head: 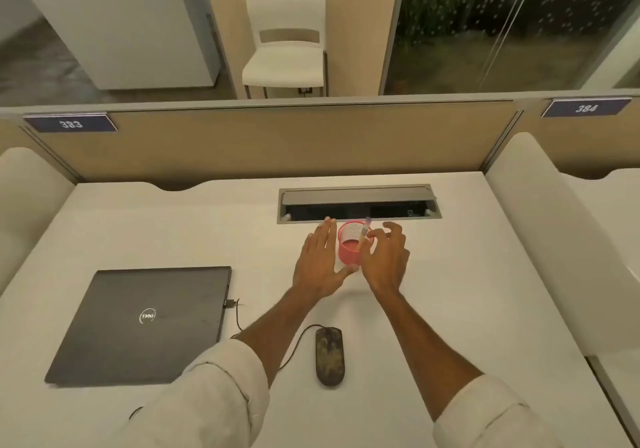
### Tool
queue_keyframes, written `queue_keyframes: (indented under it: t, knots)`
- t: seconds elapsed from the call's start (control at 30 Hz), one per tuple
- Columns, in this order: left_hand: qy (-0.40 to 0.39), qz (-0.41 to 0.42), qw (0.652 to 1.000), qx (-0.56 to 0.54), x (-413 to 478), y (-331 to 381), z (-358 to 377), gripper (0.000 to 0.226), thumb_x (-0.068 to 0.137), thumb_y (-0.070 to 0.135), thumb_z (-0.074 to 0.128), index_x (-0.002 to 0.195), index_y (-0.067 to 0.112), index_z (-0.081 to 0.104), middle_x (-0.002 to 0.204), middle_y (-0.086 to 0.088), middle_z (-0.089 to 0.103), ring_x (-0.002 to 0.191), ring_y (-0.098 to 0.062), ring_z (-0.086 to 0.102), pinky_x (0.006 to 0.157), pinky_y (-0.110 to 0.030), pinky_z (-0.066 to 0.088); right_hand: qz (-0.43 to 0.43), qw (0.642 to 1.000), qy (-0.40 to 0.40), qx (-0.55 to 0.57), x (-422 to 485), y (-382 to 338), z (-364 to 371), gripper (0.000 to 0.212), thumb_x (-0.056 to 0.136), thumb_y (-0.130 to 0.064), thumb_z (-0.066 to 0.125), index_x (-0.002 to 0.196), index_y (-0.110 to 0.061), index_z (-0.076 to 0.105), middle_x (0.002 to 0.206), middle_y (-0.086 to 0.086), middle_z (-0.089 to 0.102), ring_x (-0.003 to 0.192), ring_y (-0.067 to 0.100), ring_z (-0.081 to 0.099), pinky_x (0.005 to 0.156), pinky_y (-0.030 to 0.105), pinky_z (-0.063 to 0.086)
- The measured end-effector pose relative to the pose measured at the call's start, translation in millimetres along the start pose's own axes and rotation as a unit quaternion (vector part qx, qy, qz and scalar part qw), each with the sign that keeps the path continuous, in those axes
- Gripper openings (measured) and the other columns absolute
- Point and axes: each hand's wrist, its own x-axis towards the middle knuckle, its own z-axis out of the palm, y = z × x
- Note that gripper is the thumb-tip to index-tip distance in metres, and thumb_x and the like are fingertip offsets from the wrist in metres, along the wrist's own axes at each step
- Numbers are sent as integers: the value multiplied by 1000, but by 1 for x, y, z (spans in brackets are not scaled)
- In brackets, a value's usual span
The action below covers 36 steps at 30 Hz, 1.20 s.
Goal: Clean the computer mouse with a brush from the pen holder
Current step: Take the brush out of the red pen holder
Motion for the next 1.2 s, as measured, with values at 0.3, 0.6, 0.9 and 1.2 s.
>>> queue_keyframes:
  t: [0.3, 0.6, 0.9, 1.2]
  knots:
    - [-44, 69, 996, -24, 41, -10, 12, 96, 107, 58, 54, 173, 17, -2, 183, 0, -8, 170, -23, -5, 139, -45, 5, 52, 999, 0, -9, 18, 0, 29, 41, 106, -46, 65, 138, -21, 73, 164, 0, 47, 142, 22, 52, 116, 39, 45]
    - [-86, 38, 981, -170, 44, -23, 21, 67, 114, 39, 45, 171, 22, 15, 181, 1, 13, 169, -24, 14, 139, -44, 11, 102, 995, -11, -20, 23, -4, 52, 45, 105, -47, 66, 137, -17, 74, 166, 2, 47, 147, 24, 47, 122, 44, 36]
    - [-112, 16, 978, -175, 46, -25, 21, 69, 114, 38, 46, 172, 20, 12, 182, 0, 9, 170, -24, 10, 139, -45, 10, 173, 984, 7, 32, 38, -12, 60, 38, 102, -46, 72, 123, -15, 80, 160, 4, 53, 142, 23, 51, 121, 44, 35]
    - [-78, 86, 985, -126, 39, -21, 4, 77, 115, 31, 47, 173, 16, -2, 183, -1, -4, 171, -22, -2, 140, -46, 10, 105, 963, 57, 243, 34, -13, 36, 29, 99, -26, 81, 120, -6, 78, 153, 8, 59, 141, 26, 55, 119, 46, 47]
